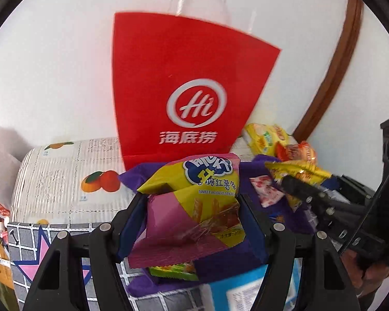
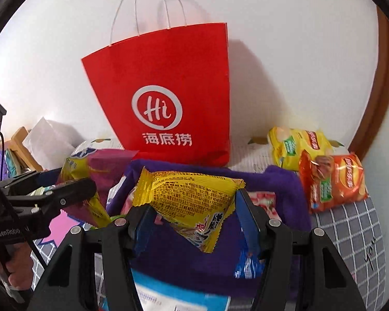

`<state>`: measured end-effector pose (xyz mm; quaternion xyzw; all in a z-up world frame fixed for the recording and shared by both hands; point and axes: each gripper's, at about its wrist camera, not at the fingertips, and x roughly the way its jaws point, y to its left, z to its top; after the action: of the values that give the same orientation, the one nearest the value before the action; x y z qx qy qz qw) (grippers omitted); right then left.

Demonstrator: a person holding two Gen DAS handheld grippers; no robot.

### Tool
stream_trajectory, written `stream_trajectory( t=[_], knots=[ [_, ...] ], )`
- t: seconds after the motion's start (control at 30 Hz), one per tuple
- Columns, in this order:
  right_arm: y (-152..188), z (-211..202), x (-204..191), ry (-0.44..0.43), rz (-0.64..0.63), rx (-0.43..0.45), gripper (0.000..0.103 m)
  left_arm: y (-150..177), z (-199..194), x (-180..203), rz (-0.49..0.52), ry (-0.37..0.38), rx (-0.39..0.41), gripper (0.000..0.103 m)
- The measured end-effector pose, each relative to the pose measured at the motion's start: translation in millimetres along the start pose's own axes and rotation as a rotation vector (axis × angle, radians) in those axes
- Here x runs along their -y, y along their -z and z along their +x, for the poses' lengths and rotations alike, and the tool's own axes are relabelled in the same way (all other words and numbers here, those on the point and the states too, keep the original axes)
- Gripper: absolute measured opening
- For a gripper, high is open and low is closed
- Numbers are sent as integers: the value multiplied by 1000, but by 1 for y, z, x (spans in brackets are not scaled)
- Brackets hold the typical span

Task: Organize snacks
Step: 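Carry the yellow packet and pink-yellow bag with both grippers over the purple towel, then open both grippers to drop the packets onto the purple towel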

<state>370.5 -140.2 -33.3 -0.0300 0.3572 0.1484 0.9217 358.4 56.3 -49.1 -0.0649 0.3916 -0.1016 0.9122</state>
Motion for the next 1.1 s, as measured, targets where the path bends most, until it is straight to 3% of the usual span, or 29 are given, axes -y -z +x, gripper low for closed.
stream_trajectory(
  t=[0.07, 0.2, 0.77, 1.1],
  knots=[
    [-3, 10, 2, -6, 0, -3, 59, 3, 13, -5, -9, -15, -35, 69],
    [-2, 31, 0, -14, -21, -15, 59, 2, 21, -11, -41, 39, -62, 69],
    [18, 75, 22, 70, -53, -205, 59, 9, 46, -14, -35, 1, -128, 69],
    [33, 103, 21, 43, -75, -305, 59, 12, 52, -16, -42, 0, -143, 69]
  ],
)
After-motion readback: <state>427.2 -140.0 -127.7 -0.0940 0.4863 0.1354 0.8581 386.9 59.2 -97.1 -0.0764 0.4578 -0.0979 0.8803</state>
